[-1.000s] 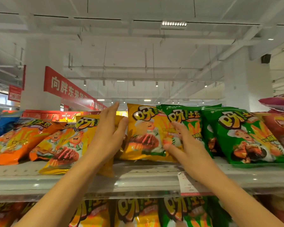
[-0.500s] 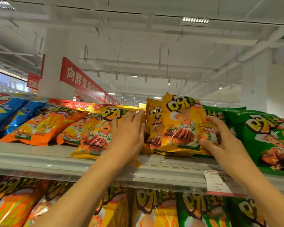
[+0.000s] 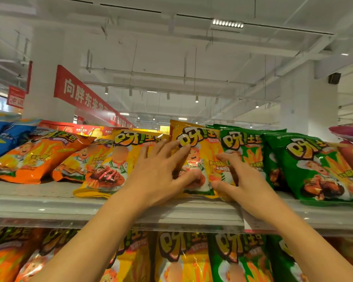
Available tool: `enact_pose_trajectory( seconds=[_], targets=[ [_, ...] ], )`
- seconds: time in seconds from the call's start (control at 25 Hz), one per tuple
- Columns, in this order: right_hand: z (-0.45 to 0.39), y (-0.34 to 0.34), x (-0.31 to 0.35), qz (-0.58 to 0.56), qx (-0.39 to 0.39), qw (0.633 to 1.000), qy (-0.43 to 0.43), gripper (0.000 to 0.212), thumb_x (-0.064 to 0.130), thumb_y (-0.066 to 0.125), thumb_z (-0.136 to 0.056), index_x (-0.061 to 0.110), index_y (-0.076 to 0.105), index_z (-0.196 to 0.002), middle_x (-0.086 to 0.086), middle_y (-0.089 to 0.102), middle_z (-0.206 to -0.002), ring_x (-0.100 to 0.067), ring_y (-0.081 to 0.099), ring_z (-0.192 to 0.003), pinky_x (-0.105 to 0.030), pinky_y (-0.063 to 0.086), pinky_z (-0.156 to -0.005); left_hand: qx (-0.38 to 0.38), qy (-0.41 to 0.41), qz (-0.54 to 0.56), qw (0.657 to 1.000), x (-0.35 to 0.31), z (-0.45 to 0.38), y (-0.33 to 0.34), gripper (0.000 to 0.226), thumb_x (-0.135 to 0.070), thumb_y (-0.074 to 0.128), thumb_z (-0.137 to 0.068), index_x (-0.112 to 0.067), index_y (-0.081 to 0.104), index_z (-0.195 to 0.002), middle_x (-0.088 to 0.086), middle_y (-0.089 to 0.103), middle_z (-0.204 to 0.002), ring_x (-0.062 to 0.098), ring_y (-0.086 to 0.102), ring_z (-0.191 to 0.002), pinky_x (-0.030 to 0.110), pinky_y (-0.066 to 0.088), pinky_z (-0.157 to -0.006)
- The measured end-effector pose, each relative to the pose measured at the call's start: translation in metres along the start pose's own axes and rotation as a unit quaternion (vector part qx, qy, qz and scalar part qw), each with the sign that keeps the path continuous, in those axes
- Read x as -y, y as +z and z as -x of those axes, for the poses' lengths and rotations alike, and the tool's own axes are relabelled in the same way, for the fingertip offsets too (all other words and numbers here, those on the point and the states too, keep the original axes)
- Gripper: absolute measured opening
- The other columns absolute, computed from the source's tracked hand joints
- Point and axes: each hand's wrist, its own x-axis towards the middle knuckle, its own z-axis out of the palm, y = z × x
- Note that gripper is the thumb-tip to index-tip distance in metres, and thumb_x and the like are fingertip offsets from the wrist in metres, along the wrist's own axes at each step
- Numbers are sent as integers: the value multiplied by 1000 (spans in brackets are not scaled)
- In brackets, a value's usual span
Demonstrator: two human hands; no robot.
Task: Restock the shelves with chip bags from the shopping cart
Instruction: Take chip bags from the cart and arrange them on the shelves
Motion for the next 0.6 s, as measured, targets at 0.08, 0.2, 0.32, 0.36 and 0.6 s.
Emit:
enact_pose_trajectory(
  seconds=[0.08, 0.2, 0.32, 0.36, 0.6],
  targets=[
    [-1, -1, -3, -21, 20, 1000, 9, 66, 37, 71, -91, 41, 39, -148, 28, 48, -128, 1, 50, -118, -18, 44, -94, 33, 20, -21, 999, 0, 0, 0, 94, -93, 0, -76, -47, 15, -156, -14, 19, -167, 15, 9, -155, 58, 2, -123],
    [-2, -2, -6, -28, 38, 999, 10, 63, 34, 70, -93, 43, 39, -148, 30, 47, -126, 3, 50, -116, -14, 40, -90, 37, 23, -16, 999, 0, 1, -6, 94, -90, 5, -76, -44, 21, -156, -12, 24, -165, 15, 16, -154, 58, 2, -124],
    [-3, -5, -6, -37, 44, 998, 29, 63, 32, 68, -94, 45, 38, -148, 24, 51, -124, -8, 56, -116, -29, 49, -94, 34, 30, -36, 998, -8, 15, -6, 83, -83, 8, -84, -44, 16, -157, -11, 22, -165, 15, 12, -154, 58, 4, -123],
    [-3, -5, -6, -39, 46, 998, 34, 62, 32, 67, -95, 47, 38, -147, 22, 52, -123, -9, 57, -114, -32, 51, -94, 29, 26, -45, 998, -11, 23, -4, 81, -81, 7, -86, -44, 13, -157, -11, 20, -166, 16, 8, -155, 59, 3, -123],
    [2, -2, -2, -48, 2, 999, 16, 68, 63, 60, -81, 57, 34, -144, 12, 34, -144, -10, 38, -132, -34, 38, -104, -9, -76, -80, 994, -10, 62, 1, 94, -86, -12, -78, -40, -2, -159, -8, 0, -170, 23, -15, -156, 65, -10, -119]
  ],
)
